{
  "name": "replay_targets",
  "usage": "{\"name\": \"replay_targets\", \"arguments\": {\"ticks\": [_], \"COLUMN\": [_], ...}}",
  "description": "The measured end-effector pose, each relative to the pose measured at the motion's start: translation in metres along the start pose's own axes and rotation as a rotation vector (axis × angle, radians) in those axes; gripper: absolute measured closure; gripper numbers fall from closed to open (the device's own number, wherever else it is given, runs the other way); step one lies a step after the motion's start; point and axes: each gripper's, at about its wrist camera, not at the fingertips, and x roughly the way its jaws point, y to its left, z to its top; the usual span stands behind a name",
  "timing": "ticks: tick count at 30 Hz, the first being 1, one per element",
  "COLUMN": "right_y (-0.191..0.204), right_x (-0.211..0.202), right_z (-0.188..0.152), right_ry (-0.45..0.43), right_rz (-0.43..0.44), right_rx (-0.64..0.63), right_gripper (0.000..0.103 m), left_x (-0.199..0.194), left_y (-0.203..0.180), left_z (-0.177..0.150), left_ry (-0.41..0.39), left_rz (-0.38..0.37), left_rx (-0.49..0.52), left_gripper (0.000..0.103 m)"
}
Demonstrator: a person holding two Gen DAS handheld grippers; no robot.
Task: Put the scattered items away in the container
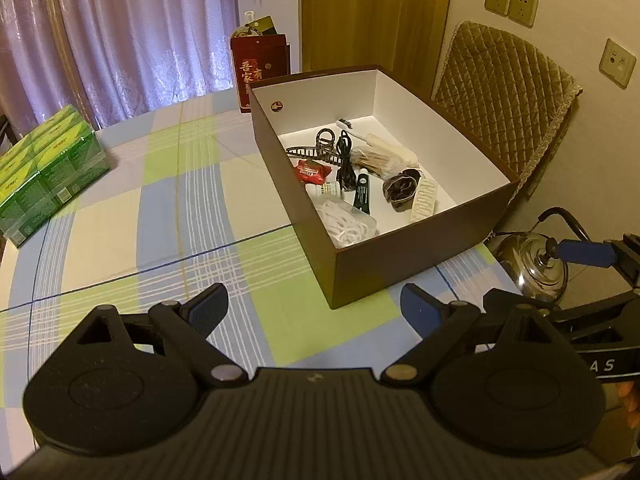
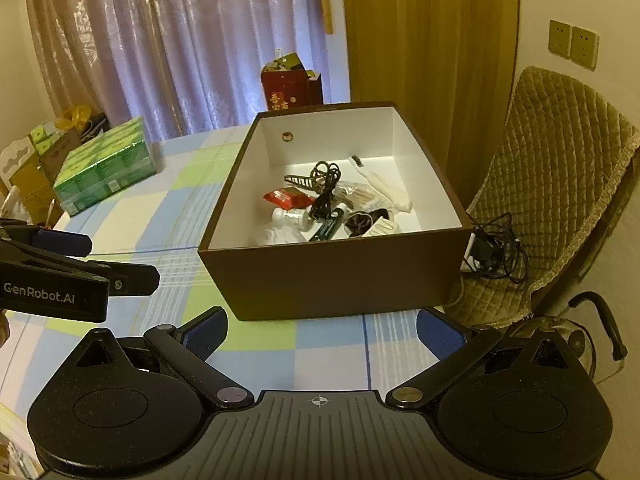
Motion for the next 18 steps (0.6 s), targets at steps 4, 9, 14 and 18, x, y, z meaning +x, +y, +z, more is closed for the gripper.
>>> {"name": "replay_targets", "arguments": {"ticks": [4,9,14,18], "right_y": [-0.002,-0.0036,-0.0046,-0.006], "right_x": [-0.0003,-0.0001,0.0007,0.0022], "right_z": [-0.0004,0.0001,0.0001,0.0001], "right_ry": [0.001,-0.003,0.0,0.003], "right_rz": [-0.003,-0.003,-0.001,0.0], "right_rx": [0.001,-0.001,0.001,-0.001], "right_gripper": [0.0,0.0,0.0,0.0], "left_x": [0.0003,0.0011,0.0031,0.0051], "left_y": [-0.0001,-0.0026,-0.0053,-0.0049], "left_z": [-0.0003,0.0016,0.0034,0.0043], "left_ry": [0.001,0.003,-0.004,-0.003], "left_rz": [-0.001,-0.001,0.008,0.009], "left_rx": [0.0,0.002,0.011,0.009], "left_gripper": [0.012,0.012,0.011,0.009]}}
